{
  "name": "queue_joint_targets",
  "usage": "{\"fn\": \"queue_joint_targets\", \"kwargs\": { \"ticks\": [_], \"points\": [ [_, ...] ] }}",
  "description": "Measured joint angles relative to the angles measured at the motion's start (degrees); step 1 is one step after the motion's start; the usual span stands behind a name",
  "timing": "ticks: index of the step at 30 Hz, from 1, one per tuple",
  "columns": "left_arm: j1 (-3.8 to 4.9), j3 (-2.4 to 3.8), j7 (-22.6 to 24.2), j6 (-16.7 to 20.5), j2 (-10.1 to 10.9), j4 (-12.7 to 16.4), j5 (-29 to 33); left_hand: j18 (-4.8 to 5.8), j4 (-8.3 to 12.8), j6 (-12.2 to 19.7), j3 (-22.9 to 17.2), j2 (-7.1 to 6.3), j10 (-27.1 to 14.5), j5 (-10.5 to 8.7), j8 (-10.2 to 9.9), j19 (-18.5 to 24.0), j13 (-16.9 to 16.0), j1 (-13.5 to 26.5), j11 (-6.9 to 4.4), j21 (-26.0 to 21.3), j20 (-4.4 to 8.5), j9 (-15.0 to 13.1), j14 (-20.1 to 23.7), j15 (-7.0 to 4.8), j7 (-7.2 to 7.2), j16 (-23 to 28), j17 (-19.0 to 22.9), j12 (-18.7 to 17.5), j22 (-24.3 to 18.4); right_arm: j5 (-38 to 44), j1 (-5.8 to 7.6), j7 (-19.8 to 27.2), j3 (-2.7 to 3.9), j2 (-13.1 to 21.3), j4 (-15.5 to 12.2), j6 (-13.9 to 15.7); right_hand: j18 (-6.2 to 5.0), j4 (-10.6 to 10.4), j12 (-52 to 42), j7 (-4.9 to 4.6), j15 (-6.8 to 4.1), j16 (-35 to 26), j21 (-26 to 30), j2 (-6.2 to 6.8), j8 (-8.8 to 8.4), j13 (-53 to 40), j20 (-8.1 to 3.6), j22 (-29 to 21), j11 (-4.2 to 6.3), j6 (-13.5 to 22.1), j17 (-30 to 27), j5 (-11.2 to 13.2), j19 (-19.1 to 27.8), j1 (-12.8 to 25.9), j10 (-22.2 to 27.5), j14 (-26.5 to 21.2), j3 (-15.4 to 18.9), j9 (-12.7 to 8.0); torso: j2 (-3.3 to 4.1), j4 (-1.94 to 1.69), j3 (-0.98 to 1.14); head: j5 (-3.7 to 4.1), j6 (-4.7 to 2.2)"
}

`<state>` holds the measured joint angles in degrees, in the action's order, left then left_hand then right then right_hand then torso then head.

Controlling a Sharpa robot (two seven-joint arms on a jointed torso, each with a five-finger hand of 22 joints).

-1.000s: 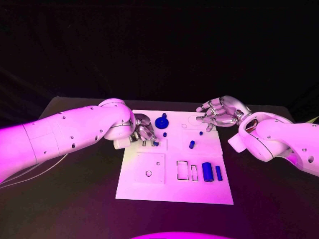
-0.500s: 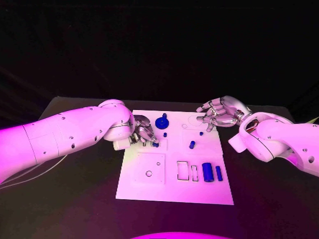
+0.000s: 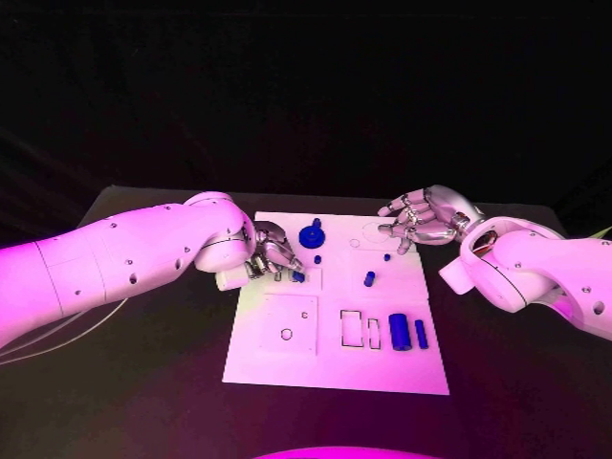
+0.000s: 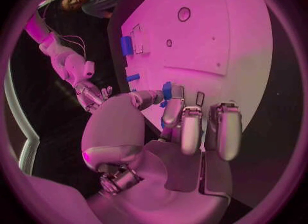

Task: Assemble the parts on the task board

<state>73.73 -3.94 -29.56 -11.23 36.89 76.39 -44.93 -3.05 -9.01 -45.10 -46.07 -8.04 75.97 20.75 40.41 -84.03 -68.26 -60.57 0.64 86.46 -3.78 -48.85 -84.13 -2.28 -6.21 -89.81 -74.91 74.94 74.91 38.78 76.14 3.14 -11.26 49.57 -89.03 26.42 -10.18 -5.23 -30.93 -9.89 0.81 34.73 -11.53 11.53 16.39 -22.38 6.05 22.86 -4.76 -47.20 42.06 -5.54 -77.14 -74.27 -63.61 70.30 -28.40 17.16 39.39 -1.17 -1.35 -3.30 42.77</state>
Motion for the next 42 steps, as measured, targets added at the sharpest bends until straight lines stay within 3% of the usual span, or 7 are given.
{"fn": "queue_joint_targets", "kwargs": {
  "ticks": [3,9,26,42],
  "points": [
    [0.0,0.09,0.2,0.6,0.4,0.5,0.9,-0.01,0.2,-0.5,0.2,-0.46,0.7,2.85,0.3,0.1,-0.5,1.2,-0.32,0.0,0.12,-0.9,0.1,-0.35,0.51,0.0,0.0,0.0,0.0,0.0,0.0,0.0,-0.01,0.0,0.0,0.0,0.0,0.0,0.0,0.0,0.0,0.0,0.0,0.0,0.0,0.0,0.0,0.0,0.0,0.0,0.0,0.0,0.0,0.0,0.0,0.0,0.0,0.0,0.0,-0.01,0.03,-0.04,-0.02],
    [0.01,0.15,0.7,1.5,0.7,1.1,0.9,-0.01,0.5,-0.8,0.5,-0.58,0.9,5.99,0.7,0.0,-0.5,1.8,-0.54,0.0,0.41,-1.7,0.2,-0.6,0.56,0.0,0.0,0.3,0.0,0.0,-0.02,0.0,-0.01,0.0,0.1,0.0,0.0,0.0,0.0,0.0,0.0,0.0,0.0,0.0,0.0,0.0,0.0,0.0,0.0,0.0,-0.1,0.0,0.0,0.0,0.0,0.0,0.0,0.0,0.0,-0.02,0.05,-0.18,0.04],
    [0.0,-0.56,0.8,3.8,0.2,1.7,-9.5,-0.01,0.6,-1.0,0.6,-1.09,0.9,6.73,0.7,0.0,-0.3,2.3,-0.53,0.0,0.4,-2.0,0.0,-0.8,0.6,0.0,0.0,0.3,0.0,0.0,-0.06,0.0,-0.03,0.1,0.1,0.0,0.0,-0.2,0.0,0.0,0.0,0.0,0.0,0.0,0.0,0.1,0.0,0.0,-0.01,0.0,0.0,0.0,0.0,0.0,0.0,0.0,-0.2,-0.1,-0.02,-0.01,0.07,-0.3,0.18],
    [-0.01,-1.15,0.1,4.2,0.0,2.5,-12.6,0.0,0.6,-1.2,0.6,-1.27,0.9,6.73,0.7,0.0,-0.4,2.5,-0.53,0.0,0.4,-2.1,0.0,-0.8,0.79,0.0,0.0,0.3,0.0,0.0,-0.09,0.0,-0.03,0.1,0.1,-0.1,0.0,-0.2,0.0,0.01,0.0,0.0,0.0,0.0,0.0,0.1,0.0,0.0,-0.01,0.0,-0.1,0.0,0.0,0.0,0.0,0.0,-0.2,0.0,0.05,0.03,0.03,-0.43,0.39]
  ]
}}
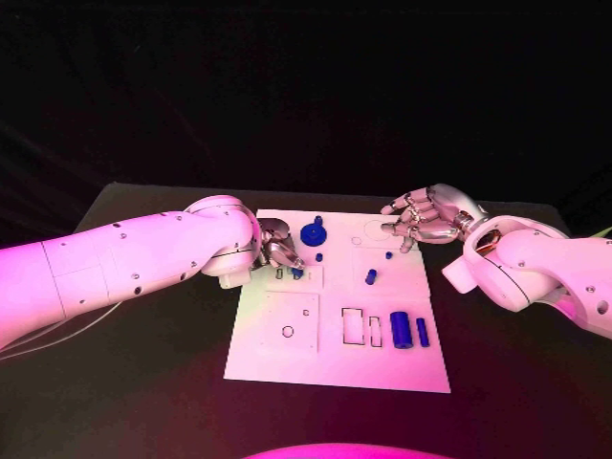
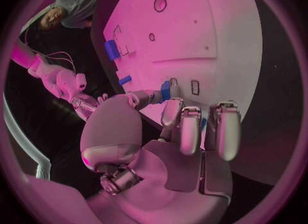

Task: Assemble the parts on the task board

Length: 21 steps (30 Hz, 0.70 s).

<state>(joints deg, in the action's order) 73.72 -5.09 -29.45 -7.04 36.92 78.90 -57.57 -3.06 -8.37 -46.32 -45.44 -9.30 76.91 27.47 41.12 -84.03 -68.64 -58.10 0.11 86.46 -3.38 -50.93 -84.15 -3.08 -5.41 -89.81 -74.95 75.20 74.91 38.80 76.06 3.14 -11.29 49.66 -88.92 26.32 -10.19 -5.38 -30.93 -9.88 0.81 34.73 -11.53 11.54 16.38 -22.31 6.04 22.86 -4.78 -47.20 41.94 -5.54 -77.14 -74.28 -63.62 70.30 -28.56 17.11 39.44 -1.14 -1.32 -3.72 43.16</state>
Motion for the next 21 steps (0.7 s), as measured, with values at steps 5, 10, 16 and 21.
{"fn": "queue_joint_targets", "kwargs": {
  "ticks": [5,10,16,21],
  "points": [
    [-0.02,-0.17,-0.2,0.0,-0.1,-0.1,-0.4,0.0,0.0,0.0,0.0,-0.14,0.0,0.0,0.0,0.0,0.0,0.1,0.0,0.0,0.0,0.0,0.0,0.0,0.0,0.0,0.0,0.0,0.0,0.0,-0.01,0.0,0.0,0.0,0.0,-0.1,0.0,0.0,0.0,0.0,0.0,0.0,0.0,0.0,0.0,0.0,0.0,0.0,0.0,0.0,0.0,0.0,0.0,0.0,0.0,0.0,0.0,0.0,0.01,0.01,-0.02,-0.07,0.04],
    [-0.02,-0.23,-0.3,0.0,-0.1,-0.1,-0.7,0.0,0.0,0.0,0.0,-0.13,0.0,0.0,0.2,0.2,0.0,0.1,0.0,0.0,0.21,-0.1,0.0,0.0,0.01,0.0,0.0,0.0,0.0,0.0,-0.04,0.0,0.0,0.0,0.0,-0.1,0.0,0.0,0.0,0.0,0.0,0.0,0.0,0.0,0.0,0.0,0.0,0.0,0.0,0.0,0.0,0.0,0.0,0.0,0.0,0.0,0.0,0.0,0.02,0.01,-0.03,-0.08,0.08],
    [-0.02,-0.27,-0.4,-0.1,-0.1,0.0,-0.9,0.0,0.0,0.0,0.0,-0.11,0.2,-0.01,0.2,0.2,0.0,0.1,-0.21,0.0,0.21,-0.1,0.0,0.0,0.01,0.0,0.0,0.0,0.0,0.0,-0.07,0.0,0.0,0.0,0.1,-0.2,0.0,-0.2,0.0,0.0,0.0,0.0,0.0,0.0,0.0,0.1,0.0,0.0,-0.05,0.0,0.0,0.0,0.0,0.0,-0.1,0.0,0.2,0.0,0.02,0.01,-0.03,-0.09,0.14],
    [-0.02,-0.3,-0.5,-0.1,-0.1,0.0,-1.2,0.0,0.0,0.0,0.0,-0.04,0.2,-0.02,0.2,0.2,0.0,0.0,-0.21,0.0,0.21,-0.1,0.0,0.0,0.01,0.0,0.0,0.0,0.0,0.0,-0.09,0.0,0.0,0.0,0.1,-0.2,0.0,-0.2,0.0,0.0,0.0,0.0,0.0,0.0,0.0,0.1,0.0,0.0,-0.05,0.0,0.0,0.0,0.0,0.0,-0.1,0.0,0.2,0.0,0.01,-0.02,-0.02,-0.1,0.15]
  ]
}}
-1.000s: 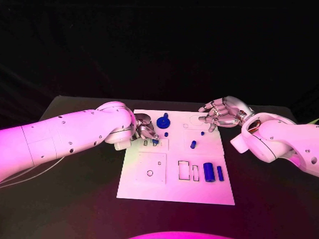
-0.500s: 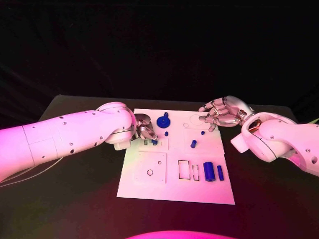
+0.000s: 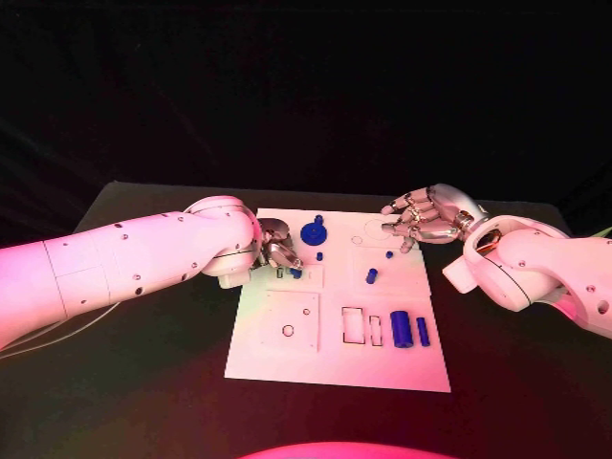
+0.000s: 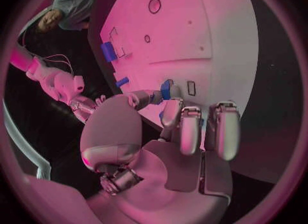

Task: Assemble the parts on the task board

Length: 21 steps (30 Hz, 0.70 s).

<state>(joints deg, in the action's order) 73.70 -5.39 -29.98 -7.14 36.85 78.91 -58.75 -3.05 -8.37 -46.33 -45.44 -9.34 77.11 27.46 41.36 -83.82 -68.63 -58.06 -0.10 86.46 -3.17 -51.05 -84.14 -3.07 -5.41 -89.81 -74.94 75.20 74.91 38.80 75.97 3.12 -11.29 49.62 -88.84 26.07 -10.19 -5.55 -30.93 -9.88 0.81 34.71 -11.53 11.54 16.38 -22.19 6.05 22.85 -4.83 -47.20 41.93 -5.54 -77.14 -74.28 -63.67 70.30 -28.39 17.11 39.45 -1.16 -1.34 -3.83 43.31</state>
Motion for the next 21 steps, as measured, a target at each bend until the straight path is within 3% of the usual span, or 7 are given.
{"fn": "queue_joint_targets", "kwargs": {
  "ticks": [21],
  "points": [
    [-0.03,-0.09,-0.3,0.2,-0.1,0.3,-1.6,0.0,0.0,0.0,0.0,0.08,0.0,0.23,0.0,0.0,0.0,-0.1,0.01,0.0,-0.01,-0.1,0.2,-0.2,0.0,0.0,0.0,0.0,0.0,0.0,-0.03,0.0,0.0,0.0,0.0,-0.1,0.0,0.0,0.0,0.0,0.0,-0.2,0.0,-0.24,0.0,0.1,0.0,0.0,0.0,0.0,0.0,0.0,0.0,0.2,0.0,0.0,0.0,0.0,0.02,0.02,0.01,-0.02,0.19]
  ]
}}
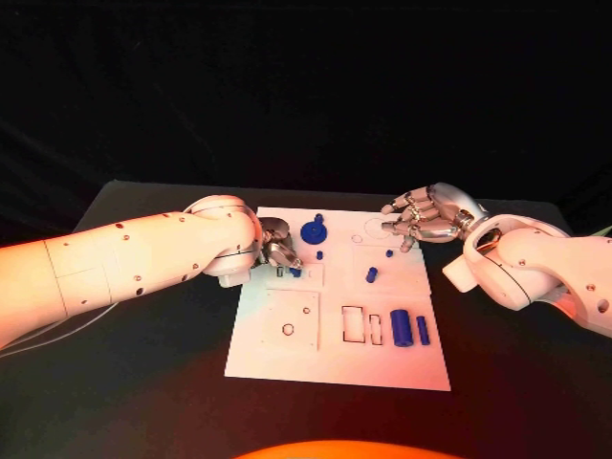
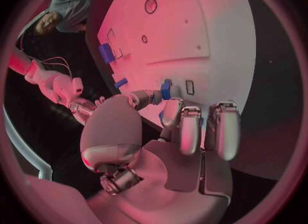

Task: Assemble the parts on the task board

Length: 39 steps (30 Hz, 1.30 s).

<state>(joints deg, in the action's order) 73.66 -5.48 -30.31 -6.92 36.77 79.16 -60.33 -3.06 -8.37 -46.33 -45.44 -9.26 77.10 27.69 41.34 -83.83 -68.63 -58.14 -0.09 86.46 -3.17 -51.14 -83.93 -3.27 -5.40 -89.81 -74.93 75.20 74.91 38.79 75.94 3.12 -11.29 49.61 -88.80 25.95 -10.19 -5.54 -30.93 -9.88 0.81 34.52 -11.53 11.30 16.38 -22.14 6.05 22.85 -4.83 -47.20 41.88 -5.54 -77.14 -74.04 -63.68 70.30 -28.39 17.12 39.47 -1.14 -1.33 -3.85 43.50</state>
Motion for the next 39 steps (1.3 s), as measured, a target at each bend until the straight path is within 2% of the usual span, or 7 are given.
{"fn": "queue_joint_targets", "kwargs": {
  "ticks": [17,28,39],
  "points": [
    [-0.11,-0.12,0.0,0.9,-0.1,0.1,-0.8,0.0,0.3,-0.7,0.3,-0.03,0.0,-0.04,-0.1,0.0,0.2,0.0,0.0,0.0,0.0,-0.1,0.0,0.0,0.3,0.0,0.0,0.0,0.0,0.0,-0.06,0.0,0.0,0.0,0.0,-0.1,0.0,-0.3,0.0,0.0,0.0,0.0,0.0,0.0,0.0,0.1,0.0,0.0,-0.01,0.0,-0.1,0.0,0.0,0.0,0.0,0.0,0.0,0.0,-0.02,0.01,-0.02,0.22,0.21],
    [-0.15,-0.18,0.0,0.8,0.1,0.3,-0.9,0.0,1.3,-0.9,1.3,-0.03,0.2,-0.44,-0.3,-0.2,0.0,0.0,-0.2,0.0,0.2,-0.3,0.0,0.0,0.3,0.0,0.0,0.0,0.0,0.0,-0.14,0.0,0.0,0.0,0.1,-0.2,0.0,-0.3,0.2,0.0,0.0,0.0,0.0,-0.17,0.0,0.1,0.0,0.0,-0.01,0.0,-0.1,0.0,0.0,0.2,0.0,0.0,0.0,0.0,-0.04,0.02,0.01,0.19,0.32],
    [-0.15,-0.17,0.1,0.7,0.1,0.4,-0.9,0.0,2.8,-1.0,2.8,-0.64,0.7,-0.74,0.0,-0.2,-0.2,-0.6,-0.61,0.0,0.2,-0.6,-0.2,-0.21,0.43,0.0,0.0,0.0,0.0,0.0,-0.17,0.0,0.0,0.1,0.1,-0.2,0.0,-0.3,0.2,0.0,0.0,0.0,0.0,-0.22,0.0,0.1,0.0,0.0,-0.03,0.0,-0.1,0.0,0.0,0.2,0.0,0.0,0.0,0.0,-0.04,0.01,0.02,0.23,0.38]
  ]
}}
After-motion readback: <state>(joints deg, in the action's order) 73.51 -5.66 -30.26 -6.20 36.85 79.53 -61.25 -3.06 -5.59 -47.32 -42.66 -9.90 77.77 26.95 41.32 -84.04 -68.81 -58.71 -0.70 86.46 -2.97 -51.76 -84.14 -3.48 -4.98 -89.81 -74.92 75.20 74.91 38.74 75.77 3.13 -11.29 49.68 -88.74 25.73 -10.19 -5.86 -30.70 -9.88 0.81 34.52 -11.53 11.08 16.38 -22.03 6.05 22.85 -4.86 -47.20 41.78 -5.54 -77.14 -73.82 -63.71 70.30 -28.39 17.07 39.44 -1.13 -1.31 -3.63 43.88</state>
